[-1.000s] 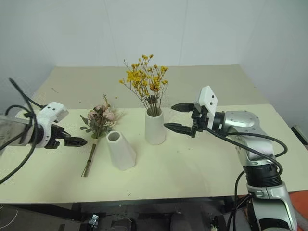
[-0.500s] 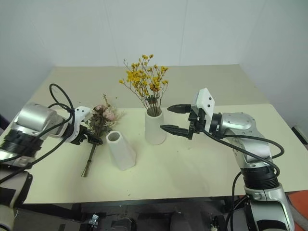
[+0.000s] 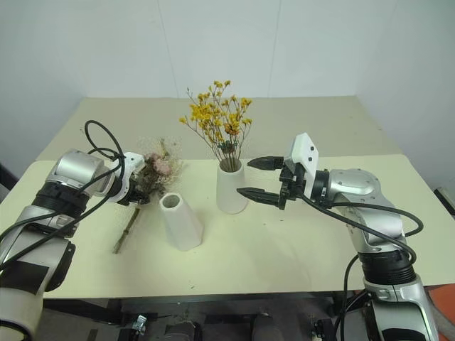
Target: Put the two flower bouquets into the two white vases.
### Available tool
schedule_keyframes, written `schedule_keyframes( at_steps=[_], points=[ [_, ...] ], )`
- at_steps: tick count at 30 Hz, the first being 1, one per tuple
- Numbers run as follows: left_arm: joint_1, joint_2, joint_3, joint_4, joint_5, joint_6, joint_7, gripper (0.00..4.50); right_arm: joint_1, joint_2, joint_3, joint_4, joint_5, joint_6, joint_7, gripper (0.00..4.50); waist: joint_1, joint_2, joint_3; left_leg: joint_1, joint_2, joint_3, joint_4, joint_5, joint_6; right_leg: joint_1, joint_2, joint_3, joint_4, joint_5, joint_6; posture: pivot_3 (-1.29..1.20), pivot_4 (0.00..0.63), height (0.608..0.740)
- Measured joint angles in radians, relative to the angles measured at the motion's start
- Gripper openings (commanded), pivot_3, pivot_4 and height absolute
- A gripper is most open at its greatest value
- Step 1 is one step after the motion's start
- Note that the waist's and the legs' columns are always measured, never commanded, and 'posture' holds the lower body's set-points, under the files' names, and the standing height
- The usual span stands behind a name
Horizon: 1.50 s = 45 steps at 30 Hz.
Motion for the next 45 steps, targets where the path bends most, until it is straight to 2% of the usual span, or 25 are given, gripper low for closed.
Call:
schedule_keyframes(
  at_steps=[1,10,14,17,21,27,31,33,35,37,45],
  points=[
    [0.0,0.003,0.0,-0.001,0.004,0.001,-0.005,0.15,0.0,-0.004,-0.004,0.0,0.001,0.0,0.0,3.92,0.0,0.0,0.0,0.0,0.0,0.0,0.0,0.0,0.0,0.0,0.0,0.0,0.0,0.0,0.0,0.0,0.15,0.74],
    [0.034,0.056,0.047,-0.056,0.023,-0.012,-0.017,0.15,0.001,-0.007,-0.007,0.001,0.008,0.0,0.001,3.92,-0.001,0.0,0.0,0.0,0.0,0.0,0.0,0.0,0.0,0.0,0.0,0.0,0.0,0.0,0.0,0.0,0.15,0.74],
    [0.066,0.09,0.212,-0.176,-0.029,-0.094,-0.038,0.15,0.002,-0.007,-0.007,0.001,0.009,0.0,-0.01,3.92,0.002,-0.001,0.0,-0.001,0.0,0.0,0.0,0.0,0.0,-0.001,-0.001,0.0,0.0,0.0,0.0,0.0,0.15,0.74],
    [0.113,0.082,0.399,-0.295,-0.103,-0.262,-0.054,0.15,0.008,-0.006,-0.008,0.001,0.012,0.0,-0.021,3.92,0.003,-0.001,0.0,-0.001,-0.001,0.0,0.0,0.0,0.0,-0.001,-0.002,0.0,0.0,0.005,-0.008,0.0,0.15,0.74],
    [0.158,0.054,0.54,-0.355,-0.18,-0.45,-0.114,0.15,0.015,-0.006,-0.013,0.001,0.016,0.0,-0.03,3.92,0.003,-0.001,0.0,0.0,-0.001,0.0,0.001,0.0,0.0,0.0,-0.002,0.0,0.0,0.006,-0.008,0.0,0.15,0.74],
    [0.13,0.046,0.69,-0.385,-0.438,-0.426,-0.3,0.15,0.04,-0.007,-0.027,0.0,0.018,0.0,-0.036,3.92,0.001,-0.001,0.0,-0.001,-0.001,0.0,0.001,0.0,0.0,0.0,-0.002,0.0,-0.001,0.005,-0.008,0.0,0.15,0.74],
    [0.062,0.045,0.721,-0.391,-0.509,-0.411,-0.306,0.15,0.046,-0.007,-0.049,-0.004,0.018,0.0,-0.038,3.92,0.002,-0.001,0.0,0.002,-0.001,0.0,0.001,0.0,0.0,0.002,-0.002,0.0,0.0,0.005,-0.007,0.0,0.15,0.74],
    [0.063,0.03,0.725,-0.395,-0.536,-0.409,-0.301,0.15,0.055,-0.008,-0.053,-0.016,0.02,0.0,-0.04,3.92,0.002,-0.001,0.0,0.002,-0.001,0.0,0.001,0.0,0.0,0.002,-0.002,0.0,0.0,0.002,-0.001,0.0,0.15,0.74],
    [0.071,-0.011,0.735,-0.399,-0.56,-0.426,-0.299,0.15,0.061,-0.008,-0.053,-0.022,0.023,0.0,-0.041,3.92,0.002,-0.001,0.0,0.001,-0.001,0.0,0.002,0.0,0.0,0.002,-0.002,0.0,0.0,0.002,-0.001,0.0,0.15,0.74],
    [0.087,-0.06,0.762,-0.418,-0.6,-0.455,-0.301,0.15,0.062,-0.008,-0.053,-0.023,0.036,0.0,-0.042,3.92,0.001,-0.001,0.0,0.001,-0.001,0.0,0.002,0.0,0.0,0.002,-0.002,0.0,0.0,0.006,-0.008,0.0,0.15,0.74],
    [0.153,-0.085,0.761,-0.471,-0.694,-0.471,-0.345,0.15,0.058,-0.008,-0.053,-0.035,0.057,0.002,-0.046,3.92,-0.002,-0.001,0.0,0.001,-0.001,0.0,0.001,0.0,0.0,0.002,-0.002,0.0,0.0,0.006,-0.008,0.0,0.15,0.74]
  ],
)
